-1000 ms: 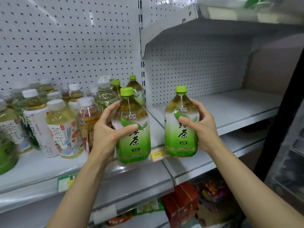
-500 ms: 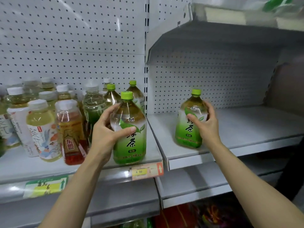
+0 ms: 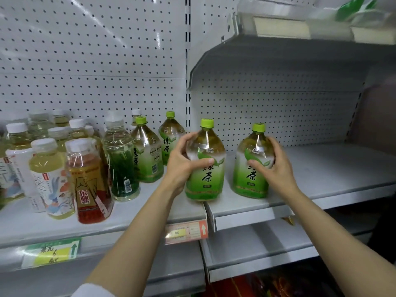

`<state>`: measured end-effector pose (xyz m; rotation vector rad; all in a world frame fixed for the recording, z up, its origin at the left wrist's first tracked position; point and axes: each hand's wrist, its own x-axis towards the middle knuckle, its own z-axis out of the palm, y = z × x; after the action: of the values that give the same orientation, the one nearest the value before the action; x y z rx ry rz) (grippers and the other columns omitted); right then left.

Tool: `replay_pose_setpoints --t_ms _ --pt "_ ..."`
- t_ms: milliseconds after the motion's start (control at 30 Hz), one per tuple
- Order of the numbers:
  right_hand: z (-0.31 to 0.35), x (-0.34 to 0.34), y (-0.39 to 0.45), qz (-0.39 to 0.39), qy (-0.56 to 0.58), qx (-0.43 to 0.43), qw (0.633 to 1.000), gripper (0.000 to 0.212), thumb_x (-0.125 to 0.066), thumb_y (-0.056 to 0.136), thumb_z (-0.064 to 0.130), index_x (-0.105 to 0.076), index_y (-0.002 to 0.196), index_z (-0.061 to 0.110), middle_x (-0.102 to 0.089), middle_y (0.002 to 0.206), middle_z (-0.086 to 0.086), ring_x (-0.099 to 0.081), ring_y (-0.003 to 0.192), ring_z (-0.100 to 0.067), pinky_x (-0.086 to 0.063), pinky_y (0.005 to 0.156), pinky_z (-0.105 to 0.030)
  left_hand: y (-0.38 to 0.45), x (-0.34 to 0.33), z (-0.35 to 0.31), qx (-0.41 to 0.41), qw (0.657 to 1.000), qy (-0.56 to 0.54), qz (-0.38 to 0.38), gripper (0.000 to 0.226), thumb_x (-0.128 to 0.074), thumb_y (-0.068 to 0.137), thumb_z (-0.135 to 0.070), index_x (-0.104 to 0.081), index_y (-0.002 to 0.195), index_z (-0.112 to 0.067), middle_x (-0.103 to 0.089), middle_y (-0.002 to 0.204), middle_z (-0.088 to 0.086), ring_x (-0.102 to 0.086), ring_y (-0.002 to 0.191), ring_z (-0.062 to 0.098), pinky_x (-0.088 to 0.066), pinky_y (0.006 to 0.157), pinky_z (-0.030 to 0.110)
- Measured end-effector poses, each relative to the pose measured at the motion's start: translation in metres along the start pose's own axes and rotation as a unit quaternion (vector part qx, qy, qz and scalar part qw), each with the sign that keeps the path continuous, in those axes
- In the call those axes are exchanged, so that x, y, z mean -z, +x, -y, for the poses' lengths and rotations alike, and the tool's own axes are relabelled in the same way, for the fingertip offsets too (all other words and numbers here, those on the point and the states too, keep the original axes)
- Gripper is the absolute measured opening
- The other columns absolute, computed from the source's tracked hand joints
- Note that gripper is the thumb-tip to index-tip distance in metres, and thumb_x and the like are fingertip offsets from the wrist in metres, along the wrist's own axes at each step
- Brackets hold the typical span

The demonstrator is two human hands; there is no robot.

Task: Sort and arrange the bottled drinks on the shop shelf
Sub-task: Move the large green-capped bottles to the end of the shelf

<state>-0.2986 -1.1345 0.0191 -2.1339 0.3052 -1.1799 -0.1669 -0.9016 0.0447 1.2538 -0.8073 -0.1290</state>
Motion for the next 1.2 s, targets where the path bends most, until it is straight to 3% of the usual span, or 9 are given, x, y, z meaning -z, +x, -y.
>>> replay_pose_setpoints --t_ms 200,433,567,667,767,900,1067,1133,1200 --pt "-0.006 0.01 -0.003 -0.012 -0.015 -0.016 1.0 0.087 -0.081 0.071 0.044 -0.038 0.146 0.031 -0.048 0.144 0.002 -0.046 0.129 -0.014 -0.041 0.109 -0.043 0.023 -0.022 0.03 0.036 0.998 0.018 0.039 0.089 -0.097 0.048 -0.017 -0.057 0.128 -0.023 -0.062 0.131 -0.004 -0.056 0.125 0.014 -0.045 0.107 0.05" --pt "-0.002 0.011 -0.004 0.008 -0.065 -0.014 0.998 0.097 -0.067 0.067 0.062 -0.032 0.149 0.025 -0.044 0.147 -0.003 -0.043 0.132 -0.02 -0.04 0.108 -0.041 0.031 -0.018 0.033 0.037 0.988 0.094 0.113 0.084 -0.094 0.057 -0.033 -0.049 0.127 -0.04 -0.056 0.135 -0.002 -0.051 0.128 0.013 -0.04 0.112 0.046" --pt "0.008 0.005 -0.012 -0.071 -0.174 0.043 0.981 0.099 -0.062 0.08 0.065 -0.024 0.153 0.011 -0.033 0.155 -0.013 -0.029 0.142 -0.028 -0.028 0.117 -0.046 0.023 -0.014 0.022 0.034 0.973 0.18 0.141 0.086 -0.089 0.071 -0.03 -0.039 0.14 -0.037 -0.054 0.137 -0.007 -0.051 0.126 0.008 -0.039 0.114 0.038" --pt "0.023 -0.004 -0.01 -0.137 -0.245 0.224 0.933 0.083 -0.054 0.09 0.052 -0.032 0.149 -0.002 -0.038 0.151 -0.019 -0.031 0.141 -0.033 -0.026 0.118 -0.047 0.027 0.0 -0.004 0.021 0.921 0.33 0.205 0.099 -0.085 0.074 -0.042 -0.027 0.154 -0.032 -0.043 0.152 -0.004 -0.043 0.135 0.011 -0.034 0.115 0.033" --pt "0.046 -0.023 -0.005 -0.104 -0.252 0.323 0.906 0.071 -0.055 0.094 0.042 -0.038 0.146 -0.003 -0.042 0.15 -0.018 -0.036 0.141 -0.031 -0.028 0.119 -0.045 0.048 0.028 -0.048 -0.012 0.856 0.477 0.199 0.089 -0.074 0.079 -0.054 -0.032 0.153 -0.028 -0.033 0.158 -0.001 -0.038 0.139 0.017 -0.032 0.113 0.034" --pt "0.069 -0.048 0.002 -0.069 -0.261 0.36 0.893 0.064 -0.055 0.096 0.038 -0.043 0.145 -0.001 -0.046 0.148 -0.016 -0.039 0.139 -0.029 -0.029 0.118 -0.042 0.101 0.079 -0.104 -0.039 0.777 0.623 0.083 0.062 -0.072 0.087 -0.038 -0.05 0.143 -0.022 -0.04 0.152 0.006 -0.045 0.133 0.024 -0.035 0.114 0.038" --pt "0.08 -0.064 0.008 -0.069 -0.292 0.37 0.879 0.052 -0.054 0.095 0.031 -0.054 0.136 -0.001 -0.057 0.137 -0.016 -0.051 0.129 -0.03 -0.037 0.113 -0.041 0.139 0.112 -0.107 0.099 0.627 0.76 0.141 0.049 -0.068 0.093 -0.028 -0.057 0.137 -0.009 -0.063 0.129 0.01 -0.063 0.11 0.025 -0.05 0.098 0.037" --pt "0.079 -0.066 0.007 -0.058 -0.299 0.372 0.877 0.047 -0.054 0.095 0.027 -0.058 0.132 -0.001 -0.061 0.132 -0.015 -0.056 0.123 -0.029 -0.041 0.109 -0.04 0.15 0.118 -0.099 0.124 0.639 0.744 0.147 0.039 -0.072 0.088 -0.017 -0.065 0.125 -0.006 -0.073 0.103 0.009 -0.073 0.078 0.017 -0.06 0.084 0.034" --pt "0.075 -0.067 0.004 -0.046 -0.304 0.376 0.874 0.044 -0.059 0.093 0.022 -0.06 0.13 -0.001 -0.062 0.129 -0.015 -0.058 0.12 -0.029 -0.046 0.106 -0.042 0.159 0.12 -0.095 0.134 0.649 0.732 0.157 0.037 -0.074 0.086 -0.01 -0.066 0.121 -0.005 -0.074 0.095 0.008 -0.075 0.069 0.017 -0.062 0.078 0.036"
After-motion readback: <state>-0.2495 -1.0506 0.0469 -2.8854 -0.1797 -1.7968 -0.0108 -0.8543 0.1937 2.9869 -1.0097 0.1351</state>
